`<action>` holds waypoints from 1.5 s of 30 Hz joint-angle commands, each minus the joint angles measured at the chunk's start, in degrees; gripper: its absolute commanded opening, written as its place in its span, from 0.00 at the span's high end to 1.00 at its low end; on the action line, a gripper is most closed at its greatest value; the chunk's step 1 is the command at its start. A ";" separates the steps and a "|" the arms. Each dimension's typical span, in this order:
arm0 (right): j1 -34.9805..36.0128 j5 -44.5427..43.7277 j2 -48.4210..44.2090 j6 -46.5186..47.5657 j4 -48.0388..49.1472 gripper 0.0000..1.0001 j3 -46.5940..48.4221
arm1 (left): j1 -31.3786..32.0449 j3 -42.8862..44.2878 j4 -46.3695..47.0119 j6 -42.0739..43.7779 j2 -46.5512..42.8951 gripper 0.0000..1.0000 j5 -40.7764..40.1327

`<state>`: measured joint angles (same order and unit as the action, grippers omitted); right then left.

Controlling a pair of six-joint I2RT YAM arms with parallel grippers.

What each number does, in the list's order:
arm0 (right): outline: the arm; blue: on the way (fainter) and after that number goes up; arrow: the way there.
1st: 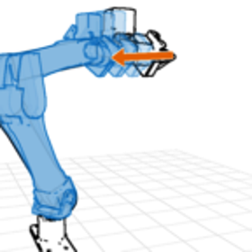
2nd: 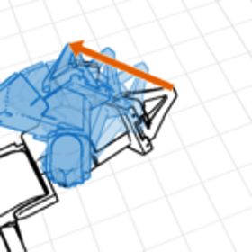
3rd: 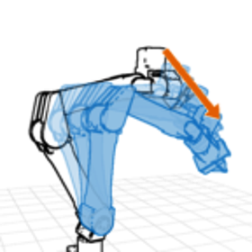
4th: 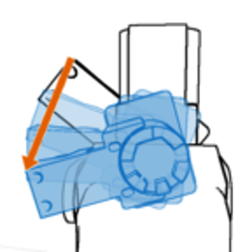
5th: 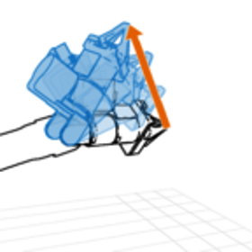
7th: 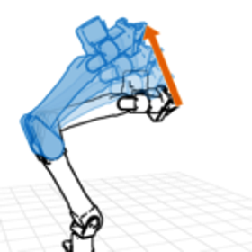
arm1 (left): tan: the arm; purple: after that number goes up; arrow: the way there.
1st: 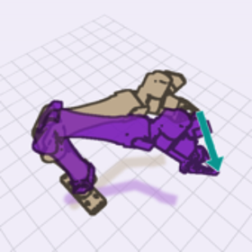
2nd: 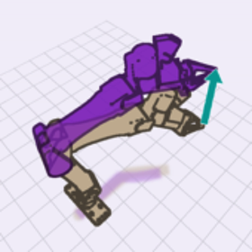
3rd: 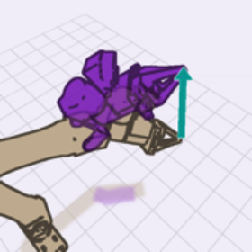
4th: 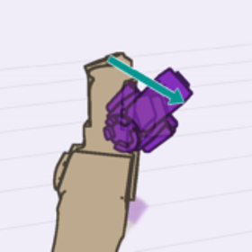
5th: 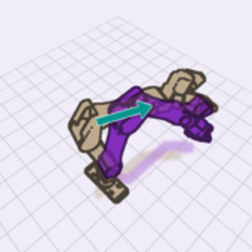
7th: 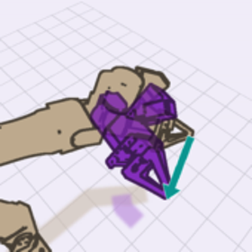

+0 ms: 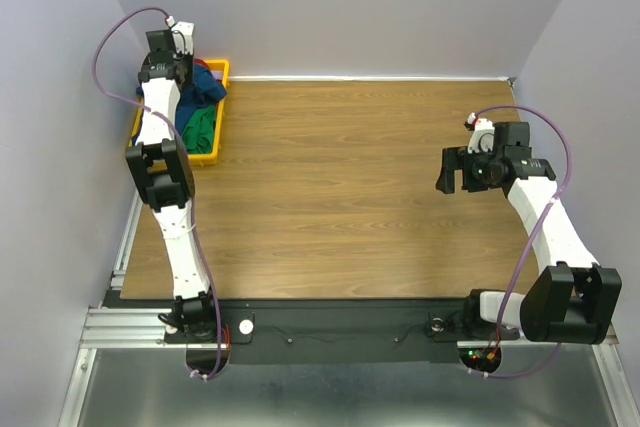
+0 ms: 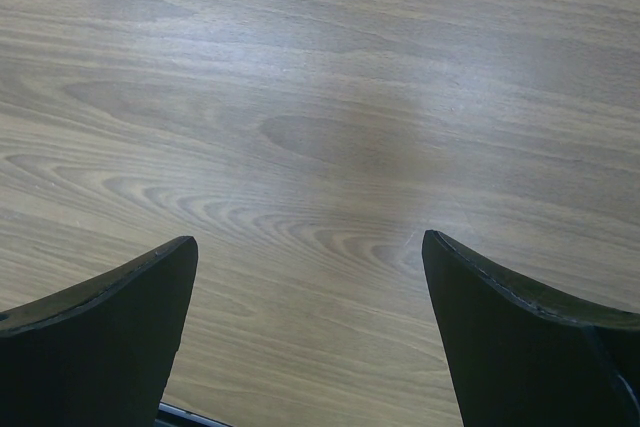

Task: Fold and stack the t-shirts
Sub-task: Grab the tshirt from the pile, then move the tshirt to the center of the board

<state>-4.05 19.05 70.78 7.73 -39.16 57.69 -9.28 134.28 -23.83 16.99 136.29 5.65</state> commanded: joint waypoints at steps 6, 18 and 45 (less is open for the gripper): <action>-0.16 0.81 -1.88 0.62 0.05 0.00 2.34 | -1.53 6.08 1.95 -4.07 -14.37 1.00 11.04; -0.16 2.57 -0.65 0.18 -0.04 0.00 4.97 | 8.56 3.36 3.53 -12.06 -33.27 1.00 22.03; -0.78 12.94 7.34 2.82 -2.68 0.00 7.17 | 7.98 -64.57 -0.87 7.53 -49.10 0.51 34.25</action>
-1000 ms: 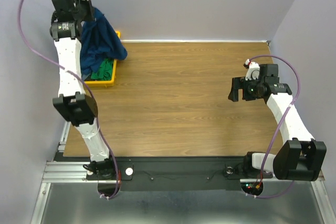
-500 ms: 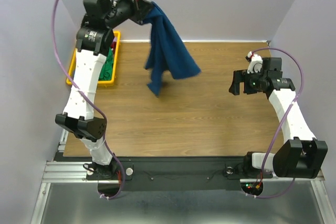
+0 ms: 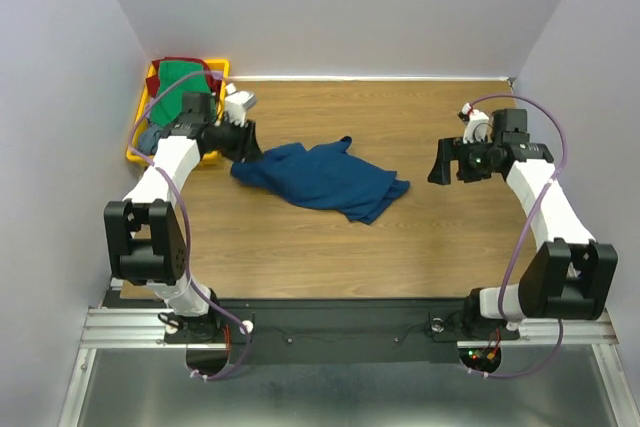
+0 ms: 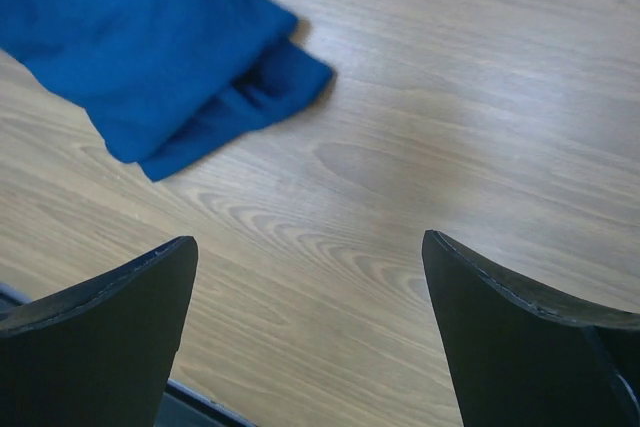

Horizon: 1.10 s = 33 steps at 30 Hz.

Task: Fold and stack the t-shirts
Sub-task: Move the tshirt to the center of the board, then flatten the tshirt out

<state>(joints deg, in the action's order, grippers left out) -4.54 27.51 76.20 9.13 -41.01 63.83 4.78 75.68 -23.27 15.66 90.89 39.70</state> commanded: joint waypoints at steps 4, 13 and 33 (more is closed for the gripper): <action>-0.12 7.73 6.58 1.69 -0.82 0.04 0.41 | -7.68 -7.82 -2.83 13.51 -3.44 0.38 0.20; 0.23 13.45 21.59 -0.51 1.81 0.18 5.94 | -0.57 -4.67 2.51 12.73 0.06 0.36 -2.61; 8.40 14.33 40.42 -3.41 4.19 0.40 13.68 | 4.28 24.87 3.32 4.64 30.83 0.29 -17.03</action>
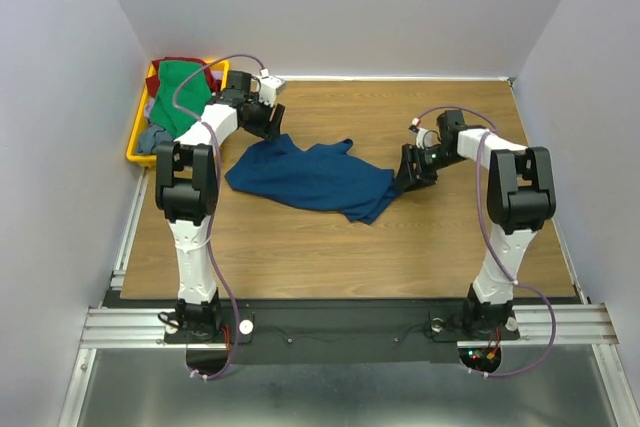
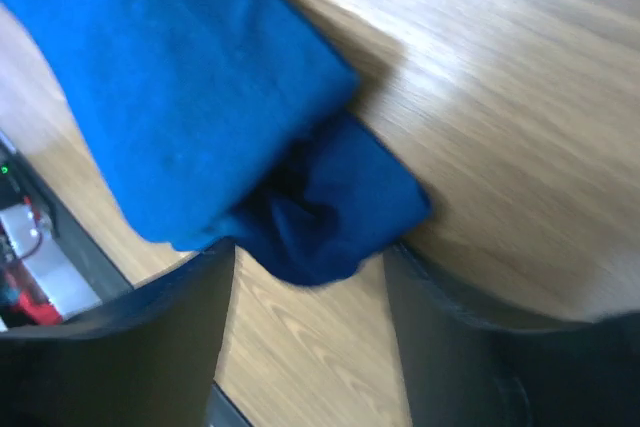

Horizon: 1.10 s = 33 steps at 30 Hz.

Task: Fold and stack the t-shirts
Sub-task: Flatten the tshirt out

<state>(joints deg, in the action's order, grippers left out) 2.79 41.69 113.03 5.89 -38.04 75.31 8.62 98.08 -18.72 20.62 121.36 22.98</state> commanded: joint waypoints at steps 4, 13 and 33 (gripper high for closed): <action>1.08 -2.22 6.40 -0.62 1.30 0.67 6.32 | 0.43 2.64 -1.32 -0.58 1.77 0.30 0.57; 0.90 -15.23 14.31 -3.16 2.36 1.00 21.09 | 0.26 6.76 -1.32 -3.39 6.34 0.63 1.80; -0.50 -9.88 17.57 -10.11 1.92 0.32 37.98 | -0.62 8.01 -1.50 -6.21 6.52 0.66 6.73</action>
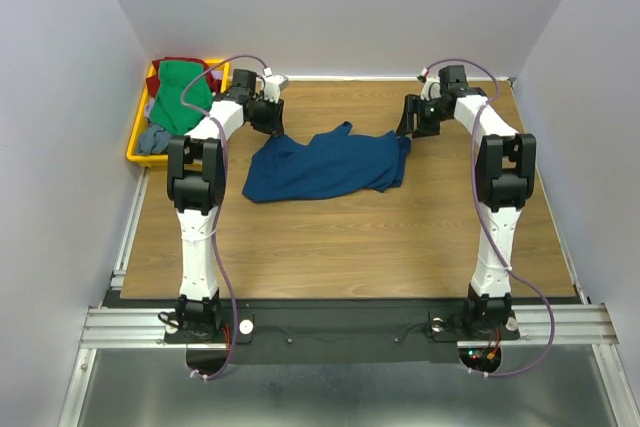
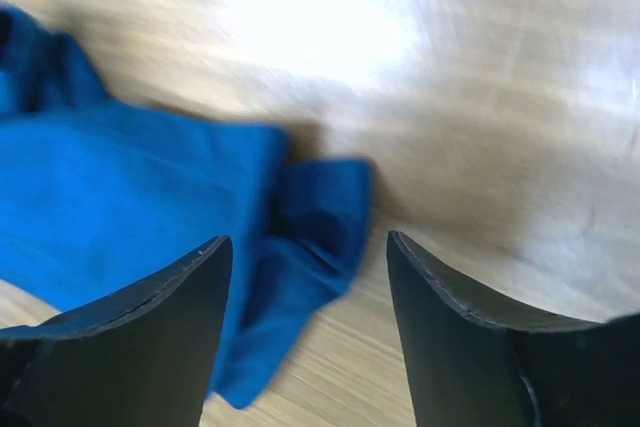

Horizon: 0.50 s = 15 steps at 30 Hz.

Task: Fold and stack the t-shirts
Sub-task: Flatten the tshirt out

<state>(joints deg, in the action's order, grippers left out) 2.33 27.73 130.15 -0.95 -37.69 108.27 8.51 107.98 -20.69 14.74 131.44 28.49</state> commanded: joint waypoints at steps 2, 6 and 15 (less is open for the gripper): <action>-0.04 5.41 1.68 -3.97 1.57 0.34 6.07 | -0.69 -2.77 1.17 -0.50 -4.17 0.61 0.95; 0.04 7.51 3.36 -4.32 1.66 0.36 8.18 | -1.04 -3.83 1.26 -0.24 -4.00 0.59 0.78; 0.05 10.59 8.01 -6.87 1.57 0.48 10.65 | -1.31 -2.69 0.03 -0.33 -2.24 0.57 2.01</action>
<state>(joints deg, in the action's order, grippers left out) 2.33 35.66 136.73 -6.35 -36.84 116.99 7.46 104.51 -20.38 14.46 131.41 28.80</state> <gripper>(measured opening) 0.562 0.427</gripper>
